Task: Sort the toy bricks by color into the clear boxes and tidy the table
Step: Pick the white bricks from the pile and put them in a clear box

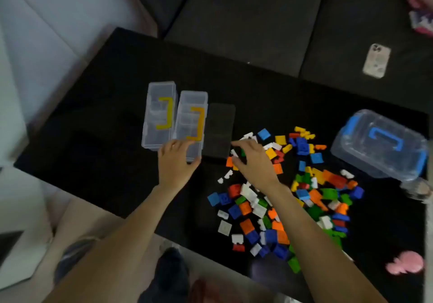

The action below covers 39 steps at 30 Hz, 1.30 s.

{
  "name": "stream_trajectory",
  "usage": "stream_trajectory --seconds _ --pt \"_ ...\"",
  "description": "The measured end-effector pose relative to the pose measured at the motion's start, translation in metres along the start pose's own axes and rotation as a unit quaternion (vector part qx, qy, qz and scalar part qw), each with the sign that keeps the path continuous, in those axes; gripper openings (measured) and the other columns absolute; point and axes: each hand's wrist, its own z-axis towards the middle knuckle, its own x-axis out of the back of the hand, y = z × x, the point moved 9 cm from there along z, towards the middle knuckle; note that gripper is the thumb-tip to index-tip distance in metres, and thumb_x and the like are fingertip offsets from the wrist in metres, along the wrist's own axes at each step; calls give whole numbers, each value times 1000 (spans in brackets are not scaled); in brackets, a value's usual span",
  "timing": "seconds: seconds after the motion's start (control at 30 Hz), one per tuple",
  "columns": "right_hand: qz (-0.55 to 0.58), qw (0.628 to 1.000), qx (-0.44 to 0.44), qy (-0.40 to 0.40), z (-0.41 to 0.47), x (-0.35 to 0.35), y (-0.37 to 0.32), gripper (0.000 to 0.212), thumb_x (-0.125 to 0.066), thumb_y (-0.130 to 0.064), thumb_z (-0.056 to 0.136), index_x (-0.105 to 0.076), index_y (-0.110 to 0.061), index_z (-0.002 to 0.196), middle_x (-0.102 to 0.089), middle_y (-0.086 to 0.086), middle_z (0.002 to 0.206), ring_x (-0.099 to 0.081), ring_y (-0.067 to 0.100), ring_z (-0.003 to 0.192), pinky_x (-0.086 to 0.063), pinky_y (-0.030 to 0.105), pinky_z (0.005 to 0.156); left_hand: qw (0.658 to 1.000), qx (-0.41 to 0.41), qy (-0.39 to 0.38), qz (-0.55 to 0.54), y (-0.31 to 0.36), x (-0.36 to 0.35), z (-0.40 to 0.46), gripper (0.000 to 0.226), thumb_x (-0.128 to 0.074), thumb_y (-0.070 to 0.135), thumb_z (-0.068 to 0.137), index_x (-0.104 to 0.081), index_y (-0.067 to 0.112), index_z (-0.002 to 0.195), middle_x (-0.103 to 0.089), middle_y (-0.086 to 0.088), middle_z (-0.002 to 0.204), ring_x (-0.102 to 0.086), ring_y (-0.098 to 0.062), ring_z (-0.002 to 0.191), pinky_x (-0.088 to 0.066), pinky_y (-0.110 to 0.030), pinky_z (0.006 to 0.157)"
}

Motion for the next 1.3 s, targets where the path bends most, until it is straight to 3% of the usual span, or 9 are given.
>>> stream_trajectory --seconds 0.27,0.4,0.53,0.6,0.7,0.8,0.93,1.1,1.3 --pt "-13 998 -54 23 77 -68 26 66 -60 -26 90 -26 -26 147 -5 10 158 -11 32 144 -28 43 113 993 -83 -17 83 -34 -60 30 59 -68 52 72 -51 30 125 -48 8 131 -41 -19 125 -18 -52 108" --pt "-187 981 11 -44 82 -91 33 64 -48 -40 95 -19 -26 150 2 7 160 7 26 147 -10 54 117 994 -92 -3 65 -53 -50 43 58 -70 42 72 -52 27 125 -49 7 132 -42 -18 125 -13 -54 109" --pt "-206 975 80 -9 55 -101 21 53 -38 -45 96 -37 -22 144 -23 9 156 -19 26 144 -23 48 114 993 -92 62 44 -61 -35 34 50 -66 31 77 -55 21 125 -53 -1 130 -46 -23 122 -25 -50 107" --pt "-194 970 146 3 41 -109 7 48 -40 -34 92 -52 -15 135 -42 11 146 -38 30 133 -37 46 106 993 -91 79 -10 -51 -32 16 48 -58 41 82 -56 18 124 -57 -2 125 -50 -23 115 -39 -40 98" --pt "-189 951 244 -28 30 -121 -5 46 -55 -9 79 -60 -13 125 -54 10 136 -47 30 123 -44 46 98 995 -77 53 24 -39 -47 -16 79 -48 71 74 -49 16 131 -53 -5 128 -48 -23 114 -41 -36 90" --pt "-312 897 313 14 35 -121 -10 58 -54 -6 71 -57 -18 127 -49 12 139 -43 35 129 -38 48 102 996 -40 36 67 -41 -66 -38 104 -47 84 60 -40 13 136 -44 -11 130 -41 -27 114 -38 -35 90" --pt "-371 890 266 11 63 -120 0 68 -56 -7 83 -34 -22 145 -25 11 155 -15 29 146 -12 45 117 997 -5 -24 76 -48 -80 -35 102 -60 74 63 -29 18 143 -30 -7 136 -34 -25 119 -34 -35 97" --pt "-385 870 306 36 45 -132 -12 65 -82 -18 67 -58 -15 127 -60 15 125 -57 34 115 -49 43 89 995 -24 -48 83 -69 -69 -56 89 -69 53 72 -29 21 145 -24 -3 149 -25 -24 134 -31 -39 105" --pt "-445 856 263 12 7 -156 -27 60 -54 -21 91 -31 -18 146 -38 11 147 -37 28 135 -45 40 98 979 -26 -12 204 -57 -75 -96 82 -68 46 77 -31 11 141 -28 -17 150 -34 -33 134 -35 -44 107"
